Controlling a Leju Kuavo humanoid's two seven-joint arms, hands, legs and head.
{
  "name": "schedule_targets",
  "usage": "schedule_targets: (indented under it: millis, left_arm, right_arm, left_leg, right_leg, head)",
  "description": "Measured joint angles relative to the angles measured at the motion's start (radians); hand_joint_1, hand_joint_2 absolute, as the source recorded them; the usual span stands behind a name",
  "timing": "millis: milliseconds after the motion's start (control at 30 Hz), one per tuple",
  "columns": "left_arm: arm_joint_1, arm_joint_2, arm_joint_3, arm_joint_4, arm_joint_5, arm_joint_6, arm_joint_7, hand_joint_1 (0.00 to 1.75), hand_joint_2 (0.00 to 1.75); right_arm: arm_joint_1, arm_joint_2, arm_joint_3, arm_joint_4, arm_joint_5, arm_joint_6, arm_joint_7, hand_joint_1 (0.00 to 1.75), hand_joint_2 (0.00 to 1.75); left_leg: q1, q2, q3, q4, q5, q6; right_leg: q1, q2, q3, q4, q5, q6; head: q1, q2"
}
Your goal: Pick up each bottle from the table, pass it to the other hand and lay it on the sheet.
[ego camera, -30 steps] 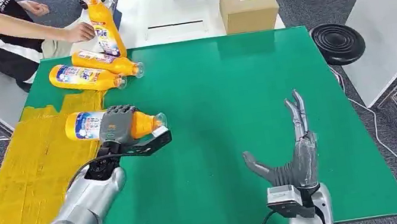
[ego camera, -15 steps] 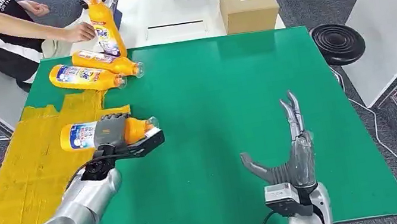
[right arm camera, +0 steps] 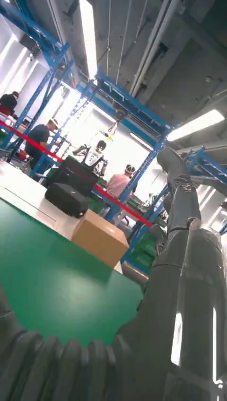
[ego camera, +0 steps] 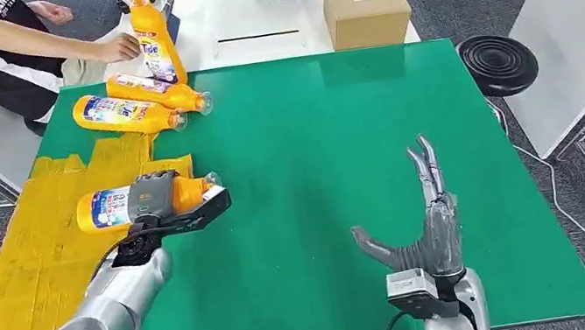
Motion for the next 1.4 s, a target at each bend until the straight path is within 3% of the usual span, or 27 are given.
schedule_targets:
  millis: [767,800,833,1400]
  left_arm:
    - [0.001,0.021,0.018,0.013,-0.002,0.002,0.018,1.75,1.75]
    - [0.001,0.021,0.018,0.013,-0.002,0.002,0.018,0.44,1.75]
    - [0.001,0.021,0.018,0.013,-0.002,0.002,0.018,0.00,1.75]
    - [-0.002,0.017,0.019,0.024,-0.038,-0.109,0.039,0.00,1.75]
  right_arm:
    - [0.000,0.005,0.000,0.000,0.008,0.012,0.005,0.00,1.75]
    - [0.000,0.005,0.000,0.000,0.008,0.012,0.005,0.00,1.75]
    - [0.000,0.005,0.000,0.000,0.007,0.012,0.005,0.00,1.75]
    - [-0.001,0.003,0.000,0.001,0.080,0.013,0.045,0.00,1.75]
  left_leg:
    - [0.000,0.000,0.000,0.000,0.000,0.000]
    - [0.000,0.000,0.000,0.000,0.000,0.000]
    - [0.000,0.000,0.000,0.000,0.000,0.000]
    - [0.000,0.000,0.000,0.000,0.000,0.000]
  right_leg:
    - [0.000,0.000,0.001,0.000,0.000,0.000]
    - [0.000,0.000,0.001,0.000,0.000,0.000]
    - [0.000,0.000,0.001,0.000,0.000,0.000]
    - [0.000,0.000,0.000,0.000,0.000,0.000]
  head:
    - [0.000,0.000]
    - [0.000,0.000]
    - [0.000,0.000]
    - [0.000,0.000]
